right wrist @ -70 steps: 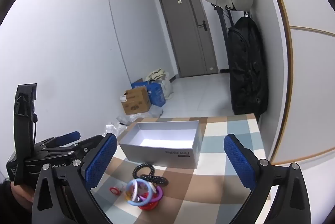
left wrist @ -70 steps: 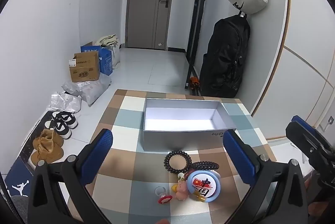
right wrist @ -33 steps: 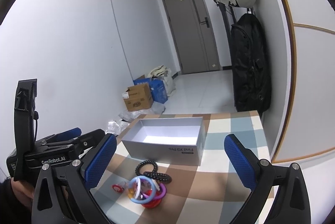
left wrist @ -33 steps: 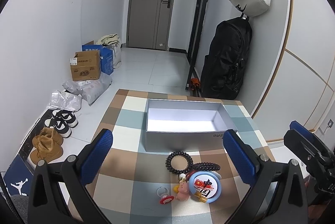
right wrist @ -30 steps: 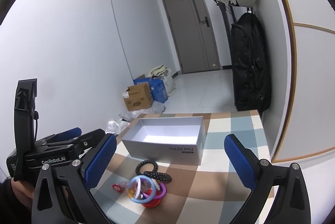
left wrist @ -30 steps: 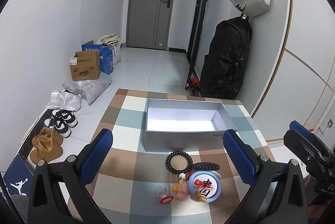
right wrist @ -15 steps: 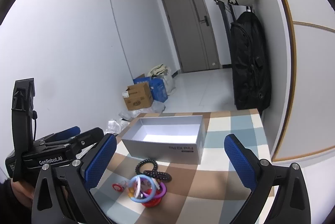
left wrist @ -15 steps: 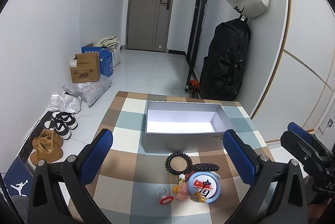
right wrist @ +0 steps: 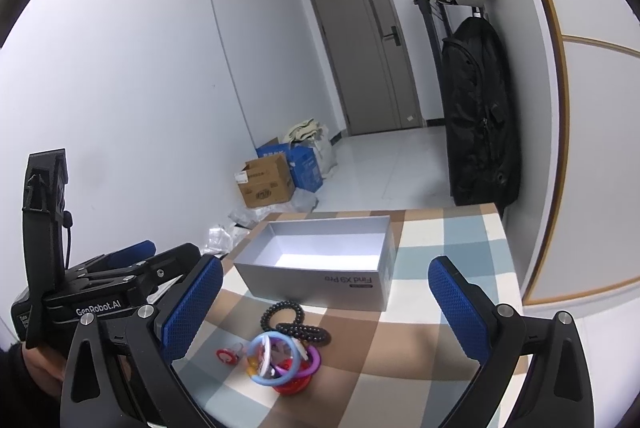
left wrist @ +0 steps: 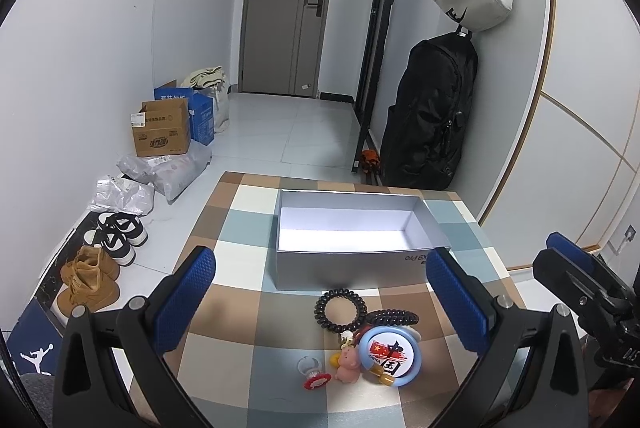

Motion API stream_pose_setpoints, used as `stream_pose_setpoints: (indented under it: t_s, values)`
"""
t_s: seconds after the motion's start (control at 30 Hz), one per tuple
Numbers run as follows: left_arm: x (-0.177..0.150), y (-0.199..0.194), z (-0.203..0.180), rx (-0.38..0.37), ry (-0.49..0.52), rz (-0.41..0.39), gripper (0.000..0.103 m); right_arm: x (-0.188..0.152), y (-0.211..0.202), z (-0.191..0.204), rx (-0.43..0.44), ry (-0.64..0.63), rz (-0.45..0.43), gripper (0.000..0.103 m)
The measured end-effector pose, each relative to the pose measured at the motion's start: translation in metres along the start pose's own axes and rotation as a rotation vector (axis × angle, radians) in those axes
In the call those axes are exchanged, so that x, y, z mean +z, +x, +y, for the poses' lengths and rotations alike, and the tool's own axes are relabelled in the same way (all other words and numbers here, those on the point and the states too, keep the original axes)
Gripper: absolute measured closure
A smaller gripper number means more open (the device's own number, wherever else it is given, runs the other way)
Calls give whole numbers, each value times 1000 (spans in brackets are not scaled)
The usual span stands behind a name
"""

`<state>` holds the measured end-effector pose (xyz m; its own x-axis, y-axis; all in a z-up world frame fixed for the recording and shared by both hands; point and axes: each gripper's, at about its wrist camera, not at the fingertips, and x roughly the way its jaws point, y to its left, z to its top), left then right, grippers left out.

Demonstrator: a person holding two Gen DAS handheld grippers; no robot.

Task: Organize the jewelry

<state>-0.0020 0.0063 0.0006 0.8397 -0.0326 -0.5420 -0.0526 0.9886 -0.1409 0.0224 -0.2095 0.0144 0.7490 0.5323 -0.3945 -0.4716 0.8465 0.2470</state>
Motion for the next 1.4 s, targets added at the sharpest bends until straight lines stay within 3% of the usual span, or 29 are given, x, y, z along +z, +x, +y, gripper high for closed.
stream_pose_setpoints:
  t_s: [0.47,0.93,1.13,1.3,1.4]
  values:
    - [-4,2,3,-24,10,27,1,2,10,3,9,5,20,0]
    - [-23,22,42,-172,-147,257,1,-1,30,3,9,46,125,0]
    - [-39,34,53,-218,-186,391,19,-2,39,8,21,37,155,0]
    - [-44,36,50,-241,-169,450,28,-3,45,11,31,26,175,0]
    - [-48,42,44,-235,-134,485,39,-4,49,10,34,28,189,0]
